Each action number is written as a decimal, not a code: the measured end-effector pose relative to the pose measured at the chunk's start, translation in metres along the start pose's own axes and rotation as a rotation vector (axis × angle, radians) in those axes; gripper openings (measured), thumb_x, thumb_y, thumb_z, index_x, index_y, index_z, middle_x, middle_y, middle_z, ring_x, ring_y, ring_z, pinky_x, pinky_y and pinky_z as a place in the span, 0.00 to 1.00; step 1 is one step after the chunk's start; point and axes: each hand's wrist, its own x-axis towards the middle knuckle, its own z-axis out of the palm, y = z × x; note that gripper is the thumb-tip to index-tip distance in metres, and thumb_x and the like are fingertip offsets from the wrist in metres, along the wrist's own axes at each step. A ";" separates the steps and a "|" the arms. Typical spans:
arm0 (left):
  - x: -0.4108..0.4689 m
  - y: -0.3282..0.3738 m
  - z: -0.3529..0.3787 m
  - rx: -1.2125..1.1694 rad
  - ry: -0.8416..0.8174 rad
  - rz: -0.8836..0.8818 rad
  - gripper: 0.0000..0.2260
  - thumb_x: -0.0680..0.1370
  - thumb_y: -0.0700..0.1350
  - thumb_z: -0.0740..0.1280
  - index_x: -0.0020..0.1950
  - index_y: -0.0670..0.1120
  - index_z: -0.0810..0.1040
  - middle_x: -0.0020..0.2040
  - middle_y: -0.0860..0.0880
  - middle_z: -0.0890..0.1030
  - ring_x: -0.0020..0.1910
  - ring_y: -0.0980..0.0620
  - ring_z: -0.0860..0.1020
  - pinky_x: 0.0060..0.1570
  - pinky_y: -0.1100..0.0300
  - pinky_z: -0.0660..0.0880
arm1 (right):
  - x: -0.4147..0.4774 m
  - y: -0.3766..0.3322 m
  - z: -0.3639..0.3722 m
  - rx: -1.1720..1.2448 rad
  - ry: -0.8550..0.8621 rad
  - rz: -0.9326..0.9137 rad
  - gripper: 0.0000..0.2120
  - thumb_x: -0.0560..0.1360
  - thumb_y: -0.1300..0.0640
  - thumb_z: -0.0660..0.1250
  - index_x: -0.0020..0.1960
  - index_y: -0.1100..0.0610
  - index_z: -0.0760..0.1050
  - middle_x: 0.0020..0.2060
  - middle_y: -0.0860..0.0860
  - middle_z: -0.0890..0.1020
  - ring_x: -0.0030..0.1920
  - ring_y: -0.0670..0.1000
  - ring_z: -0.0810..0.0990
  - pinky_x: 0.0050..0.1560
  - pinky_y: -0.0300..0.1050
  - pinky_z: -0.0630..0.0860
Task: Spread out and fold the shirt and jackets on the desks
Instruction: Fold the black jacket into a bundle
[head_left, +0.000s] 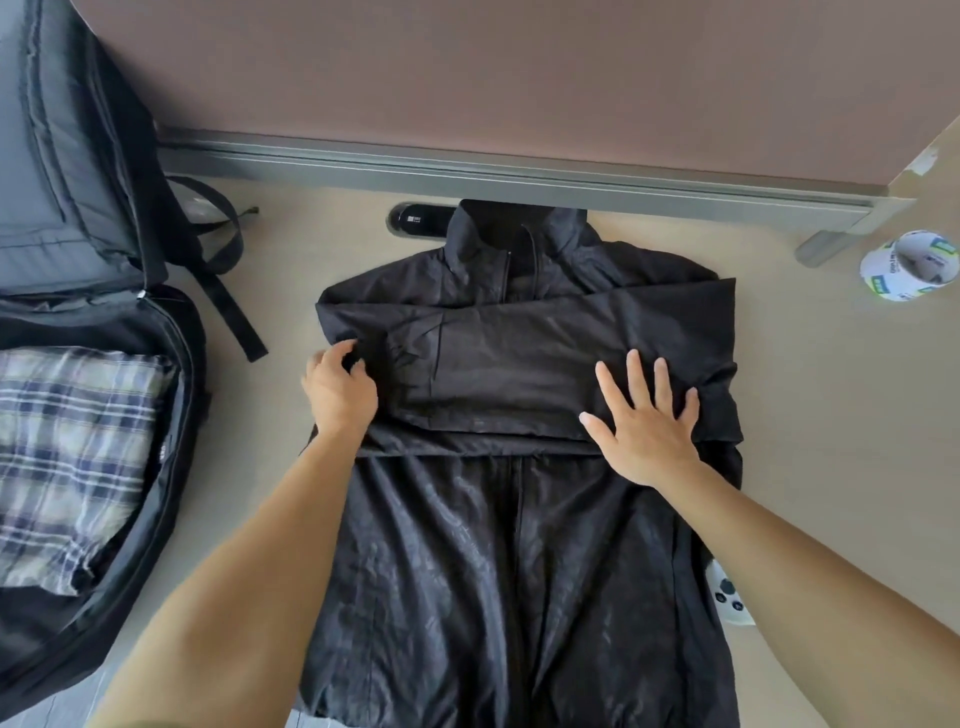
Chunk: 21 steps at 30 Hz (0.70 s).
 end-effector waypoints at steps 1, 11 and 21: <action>0.009 0.002 -0.002 -0.039 0.024 0.017 0.15 0.82 0.40 0.61 0.67 0.46 0.78 0.65 0.43 0.76 0.64 0.41 0.74 0.68 0.47 0.70 | 0.001 0.000 0.001 0.004 0.003 0.002 0.33 0.78 0.30 0.39 0.78 0.39 0.32 0.79 0.49 0.32 0.78 0.59 0.29 0.73 0.71 0.39; 0.045 -0.006 -0.021 0.415 -0.197 0.256 0.23 0.84 0.42 0.54 0.80 0.51 0.59 0.77 0.49 0.60 0.73 0.40 0.59 0.72 0.45 0.57 | 0.022 -0.004 -0.010 0.013 0.030 0.017 0.32 0.79 0.30 0.37 0.79 0.39 0.35 0.80 0.49 0.35 0.79 0.58 0.32 0.74 0.69 0.40; -0.042 -0.016 -0.016 0.377 -0.011 0.271 0.23 0.83 0.53 0.58 0.76 0.47 0.64 0.78 0.41 0.58 0.75 0.36 0.56 0.73 0.39 0.54 | 0.022 0.013 -0.015 0.039 0.191 0.139 0.29 0.82 0.38 0.41 0.81 0.43 0.47 0.81 0.54 0.43 0.80 0.60 0.42 0.77 0.66 0.46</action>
